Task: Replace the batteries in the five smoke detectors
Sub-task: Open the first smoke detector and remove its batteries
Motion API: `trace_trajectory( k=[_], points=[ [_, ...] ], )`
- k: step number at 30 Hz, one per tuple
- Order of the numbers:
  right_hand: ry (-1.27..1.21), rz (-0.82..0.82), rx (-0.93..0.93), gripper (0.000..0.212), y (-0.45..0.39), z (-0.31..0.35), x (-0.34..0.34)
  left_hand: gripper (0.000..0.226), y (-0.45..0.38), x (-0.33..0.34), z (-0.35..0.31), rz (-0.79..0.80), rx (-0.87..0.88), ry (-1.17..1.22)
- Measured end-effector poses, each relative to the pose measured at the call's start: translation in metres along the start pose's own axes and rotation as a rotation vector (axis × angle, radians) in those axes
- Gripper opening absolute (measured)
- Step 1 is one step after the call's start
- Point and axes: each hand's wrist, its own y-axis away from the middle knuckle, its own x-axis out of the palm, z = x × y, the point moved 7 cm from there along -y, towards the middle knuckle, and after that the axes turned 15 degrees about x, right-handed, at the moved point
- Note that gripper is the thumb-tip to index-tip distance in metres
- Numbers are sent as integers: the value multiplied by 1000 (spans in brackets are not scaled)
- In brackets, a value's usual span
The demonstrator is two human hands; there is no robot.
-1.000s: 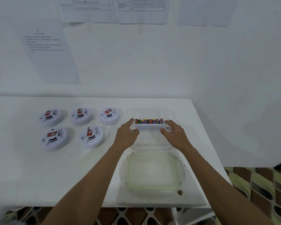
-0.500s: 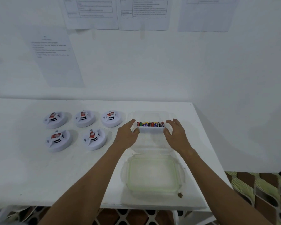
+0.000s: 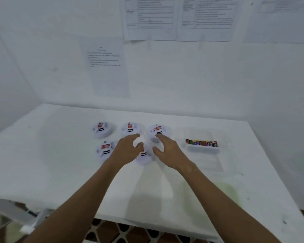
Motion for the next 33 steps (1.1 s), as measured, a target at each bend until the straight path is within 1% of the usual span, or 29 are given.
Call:
trace_trajectory(
  k=[3,5,6,7,8,9,11,14,16,17,19,20,21,23,25,27,28,31,33],
  points=[
    [-13,37,80,57,-10,5,29,52,0,-2,31,62,-6,30],
    [-19,44,122,54,-10,0,34,51,-2,4,34,94,9,24],
    [-27,38,144,48,-12,-1,39,47,-4,5,37,112,27,29],
    [-45,26,164,36,-13,-1,42,40,-6,8,39,132,48,42],
    [-49,23,180,22,-14,-1,45,30,-6,11,40,158,62,54],
    [-34,32,179,16,-13,0,49,21,-7,14,42,173,82,73],
    [-25,43,175,31,-14,-1,56,26,-7,20,48,176,116,119],
    [-16,5,187,43,-14,-3,64,33,-5,21,52,157,149,162],
    [40,0,164,52,-17,1,70,27,-6,20,52,140,140,227],
    [56,7,172,63,-21,0,72,25,-5,18,52,137,124,267],
    [70,23,188,93,-29,-6,75,30,-4,15,52,116,82,363],
    [98,37,183,103,-31,-9,75,32,-4,13,54,100,60,425],
    [122,47,169,108,-30,-7,72,36,-4,11,55,82,36,495],
    [130,55,143,111,-25,2,62,44,-4,6,54,57,-3,644],
    [85,88,160,109,-21,3,54,45,-6,0,50,31,-13,755],
    [-19,93,170,106,-16,4,43,44,-4,-9,45,10,4,787],
    [-97,98,171,103,-14,4,39,44,-2,-13,43,15,18,746],
    [-412,187,177,94,-1,6,31,47,7,-14,37,132,64,588],
    [-592,236,159,92,5,5,29,50,14,-10,29,226,78,659]
  ],
)
